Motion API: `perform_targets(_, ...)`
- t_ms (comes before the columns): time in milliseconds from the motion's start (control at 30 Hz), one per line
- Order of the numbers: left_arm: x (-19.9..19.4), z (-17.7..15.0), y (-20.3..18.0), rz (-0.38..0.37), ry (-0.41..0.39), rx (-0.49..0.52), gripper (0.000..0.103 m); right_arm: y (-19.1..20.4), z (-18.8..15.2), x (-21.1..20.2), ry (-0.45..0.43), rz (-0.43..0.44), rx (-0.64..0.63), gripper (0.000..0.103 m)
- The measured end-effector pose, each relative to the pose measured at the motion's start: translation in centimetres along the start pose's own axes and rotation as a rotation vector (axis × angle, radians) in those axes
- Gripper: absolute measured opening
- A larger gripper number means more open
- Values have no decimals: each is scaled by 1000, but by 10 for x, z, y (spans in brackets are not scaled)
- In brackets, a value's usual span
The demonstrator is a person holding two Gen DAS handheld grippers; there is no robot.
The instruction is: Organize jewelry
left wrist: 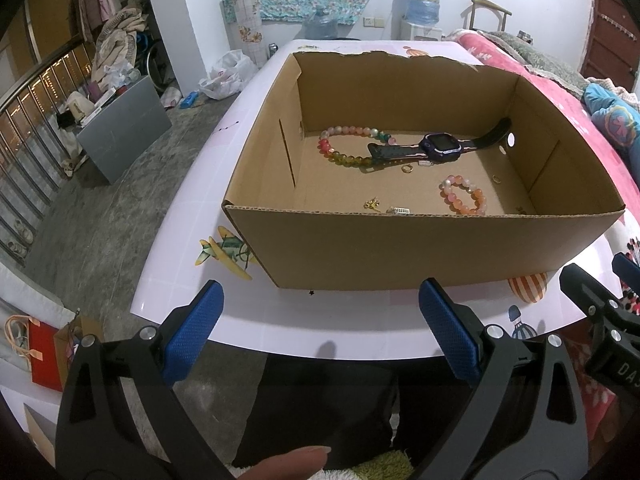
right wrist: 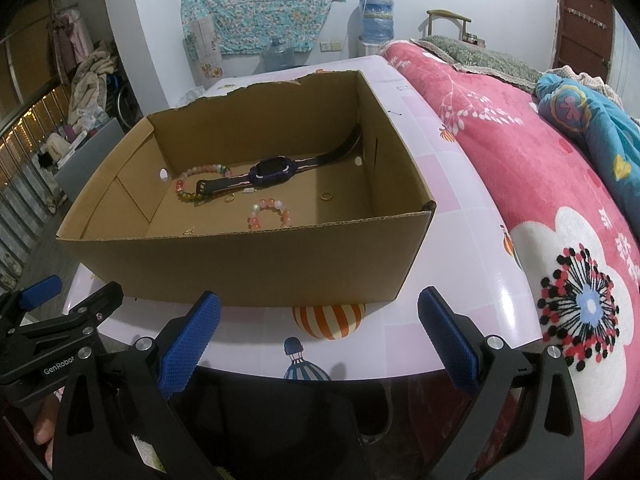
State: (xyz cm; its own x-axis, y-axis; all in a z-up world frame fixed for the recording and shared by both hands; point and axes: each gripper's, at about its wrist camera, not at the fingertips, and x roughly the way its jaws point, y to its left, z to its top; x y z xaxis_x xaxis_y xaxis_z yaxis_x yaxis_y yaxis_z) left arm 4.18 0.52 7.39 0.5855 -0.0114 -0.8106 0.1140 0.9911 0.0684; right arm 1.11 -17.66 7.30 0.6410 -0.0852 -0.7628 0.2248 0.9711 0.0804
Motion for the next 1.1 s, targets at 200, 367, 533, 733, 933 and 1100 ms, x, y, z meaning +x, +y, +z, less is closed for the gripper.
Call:
perform_targets(200,0,-2,3,5,6,-1,95,0,0,0,0,-1,-1,96)
perform_targets(367,1,-1,2,10,12,-2,95,0,0,0,1,0,0,96)
perform_targets(533,0,-1,3,12,19,-2,95,0,0,0,1,0,0,96)
perform_targets(733,4,-3,-1,25,45,-1,95,-1,-2,2,4,0,2,96)
perform_targets(933,9,-7,3,44,81,-3,95,-3,-7,5,17,-1,8,96)
perform_targets(1100,14,-12,7,56,116,-22,95,-3,-9,6,28,0,8,96)
